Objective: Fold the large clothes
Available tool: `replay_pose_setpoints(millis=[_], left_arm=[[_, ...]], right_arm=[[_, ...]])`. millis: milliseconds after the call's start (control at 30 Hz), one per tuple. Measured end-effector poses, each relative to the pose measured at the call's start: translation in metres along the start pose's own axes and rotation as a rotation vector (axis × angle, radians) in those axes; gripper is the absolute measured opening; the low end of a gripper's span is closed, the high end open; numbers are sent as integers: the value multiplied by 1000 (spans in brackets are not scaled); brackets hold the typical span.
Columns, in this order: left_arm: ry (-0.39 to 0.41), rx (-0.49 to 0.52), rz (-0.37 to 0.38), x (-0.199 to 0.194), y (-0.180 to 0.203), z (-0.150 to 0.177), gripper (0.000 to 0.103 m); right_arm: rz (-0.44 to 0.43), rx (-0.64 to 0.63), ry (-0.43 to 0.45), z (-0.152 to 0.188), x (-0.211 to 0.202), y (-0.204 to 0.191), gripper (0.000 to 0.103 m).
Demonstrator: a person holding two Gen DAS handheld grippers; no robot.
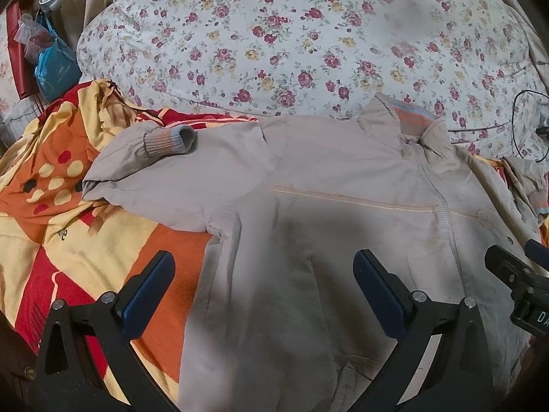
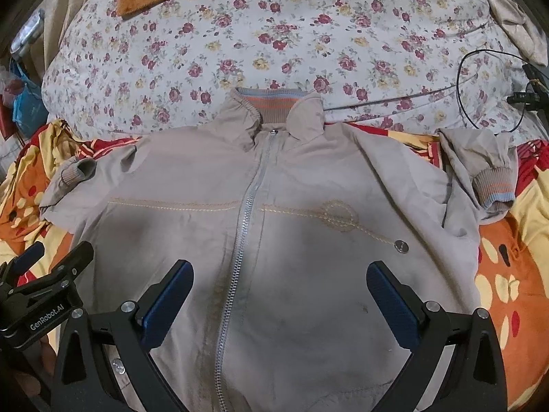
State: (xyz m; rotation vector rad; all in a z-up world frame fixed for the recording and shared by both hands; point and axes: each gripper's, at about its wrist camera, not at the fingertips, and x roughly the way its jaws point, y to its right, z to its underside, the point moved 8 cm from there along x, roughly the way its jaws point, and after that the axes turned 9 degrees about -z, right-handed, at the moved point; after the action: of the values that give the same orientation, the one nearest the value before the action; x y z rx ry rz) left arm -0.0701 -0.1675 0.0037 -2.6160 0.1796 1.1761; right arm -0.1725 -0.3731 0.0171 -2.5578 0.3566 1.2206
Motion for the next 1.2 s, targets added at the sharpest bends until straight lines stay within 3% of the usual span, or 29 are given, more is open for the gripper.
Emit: replay_pose_setpoints(millis=[1200], left_arm=[[-7, -20, -23, 11, -17, -8, 103]], right_arm=[[-22, -20, -19, -8, 18, -17, 101]])
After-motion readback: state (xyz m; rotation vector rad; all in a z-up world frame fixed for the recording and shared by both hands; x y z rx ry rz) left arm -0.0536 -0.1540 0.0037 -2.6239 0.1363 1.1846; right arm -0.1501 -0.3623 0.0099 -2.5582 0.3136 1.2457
